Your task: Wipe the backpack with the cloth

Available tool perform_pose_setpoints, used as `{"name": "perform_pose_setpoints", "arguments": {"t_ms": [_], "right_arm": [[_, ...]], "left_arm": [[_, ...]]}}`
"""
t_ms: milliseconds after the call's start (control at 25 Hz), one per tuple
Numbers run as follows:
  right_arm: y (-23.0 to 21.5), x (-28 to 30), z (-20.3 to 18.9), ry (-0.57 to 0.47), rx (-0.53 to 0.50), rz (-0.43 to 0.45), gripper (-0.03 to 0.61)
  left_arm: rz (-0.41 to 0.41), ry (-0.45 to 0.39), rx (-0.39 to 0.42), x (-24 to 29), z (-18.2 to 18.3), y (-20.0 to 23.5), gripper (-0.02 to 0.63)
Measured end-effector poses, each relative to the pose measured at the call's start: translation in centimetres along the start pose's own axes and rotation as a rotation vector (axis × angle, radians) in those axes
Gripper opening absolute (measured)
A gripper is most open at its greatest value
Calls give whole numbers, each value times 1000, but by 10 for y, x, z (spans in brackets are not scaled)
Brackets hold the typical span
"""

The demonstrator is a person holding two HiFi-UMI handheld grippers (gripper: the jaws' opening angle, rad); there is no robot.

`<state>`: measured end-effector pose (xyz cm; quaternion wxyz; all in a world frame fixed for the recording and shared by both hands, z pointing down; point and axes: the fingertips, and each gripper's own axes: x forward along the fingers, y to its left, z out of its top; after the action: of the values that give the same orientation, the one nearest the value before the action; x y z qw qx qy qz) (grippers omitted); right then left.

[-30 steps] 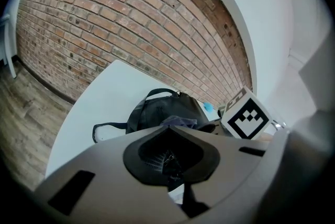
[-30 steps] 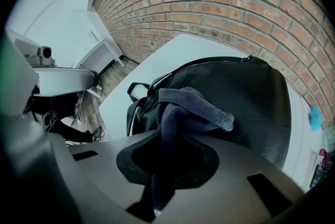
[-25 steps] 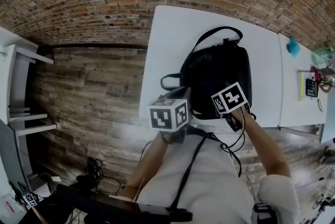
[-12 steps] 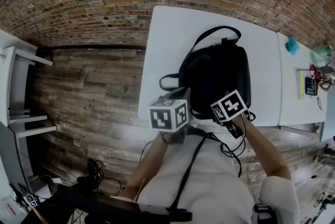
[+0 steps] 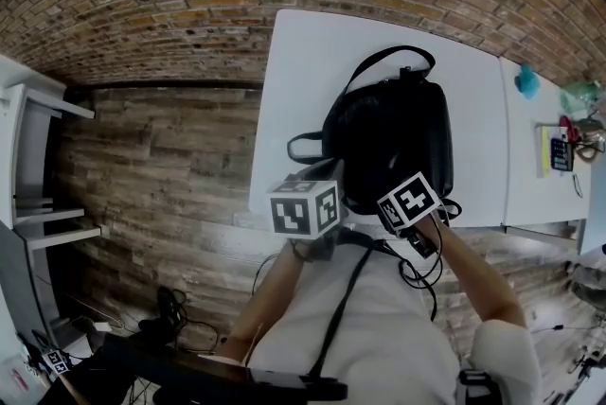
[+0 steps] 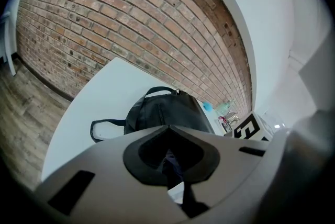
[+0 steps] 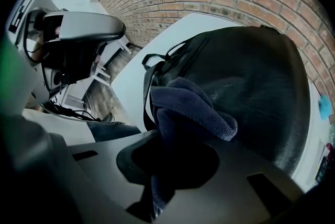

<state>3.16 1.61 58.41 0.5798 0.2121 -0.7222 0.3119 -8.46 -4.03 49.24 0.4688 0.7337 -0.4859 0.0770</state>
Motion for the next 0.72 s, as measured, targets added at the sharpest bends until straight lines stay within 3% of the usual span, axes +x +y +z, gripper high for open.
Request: {"name": "perform_pose_setpoints", "arguments": {"t_ms": [280,720], "right_arm": [[4,-18,18,-21,25,76,38],[-42,-43,159,-291,6,-38,38]], "left_arm": [[5,-8,-6,-1,1,3,5],[21,-22,-8,-4,8,10,5]]}}
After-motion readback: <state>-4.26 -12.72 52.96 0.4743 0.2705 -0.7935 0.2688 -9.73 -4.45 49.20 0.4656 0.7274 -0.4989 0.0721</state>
